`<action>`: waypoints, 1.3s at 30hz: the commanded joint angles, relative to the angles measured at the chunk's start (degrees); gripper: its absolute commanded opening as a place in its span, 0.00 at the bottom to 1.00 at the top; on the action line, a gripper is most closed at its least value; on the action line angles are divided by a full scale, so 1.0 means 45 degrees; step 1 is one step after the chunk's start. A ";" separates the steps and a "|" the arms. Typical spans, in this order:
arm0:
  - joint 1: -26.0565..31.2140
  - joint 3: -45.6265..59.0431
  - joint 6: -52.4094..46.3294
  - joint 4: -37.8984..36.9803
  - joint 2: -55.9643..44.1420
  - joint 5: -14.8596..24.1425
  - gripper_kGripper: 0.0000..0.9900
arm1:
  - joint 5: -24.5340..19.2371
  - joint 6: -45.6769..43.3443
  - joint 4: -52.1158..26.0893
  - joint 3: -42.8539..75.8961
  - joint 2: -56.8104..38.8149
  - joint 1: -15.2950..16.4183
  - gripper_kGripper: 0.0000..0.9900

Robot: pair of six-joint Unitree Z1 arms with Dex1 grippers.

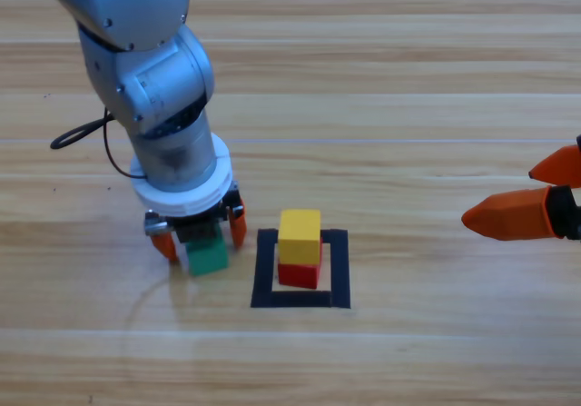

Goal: Stack the blocks in the rectangular block: red at the bottom, yellow in the middle, green on top

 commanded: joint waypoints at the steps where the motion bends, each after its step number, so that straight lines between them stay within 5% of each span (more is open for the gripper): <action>1: 0.0168 0.0015 0.0307 -0.0252 0.1126 -0.0221 0.58 | -0.0041 -0.0015 -0.0155 0.0267 0.0551 -0.0343 1.00; 7: 0.0168 -0.0141 0.0756 -0.0194 0.1146 -0.0435 0.52 | -0.0041 -0.0015 -0.0155 0.0267 0.0571 -0.0343 1.00; 15: 0.0304 -0.0981 0.2533 0.1388 -0.0378 -0.0025 0.05 | -0.0061 -0.0015 -0.0155 0.0267 0.0571 -0.0343 1.00; 25: 0.0558 -0.4204 0.5580 0.4064 -0.1550 -0.0025 0.05 | -0.0080 -0.0015 -0.0155 0.0286 0.0532 -0.0343 1.00; 39: -0.1727 -0.6255 0.6947 0.5236 -0.0163 -0.0474 0.05 | -0.0080 -0.0015 -0.0155 0.0345 0.0434 -0.0343 1.00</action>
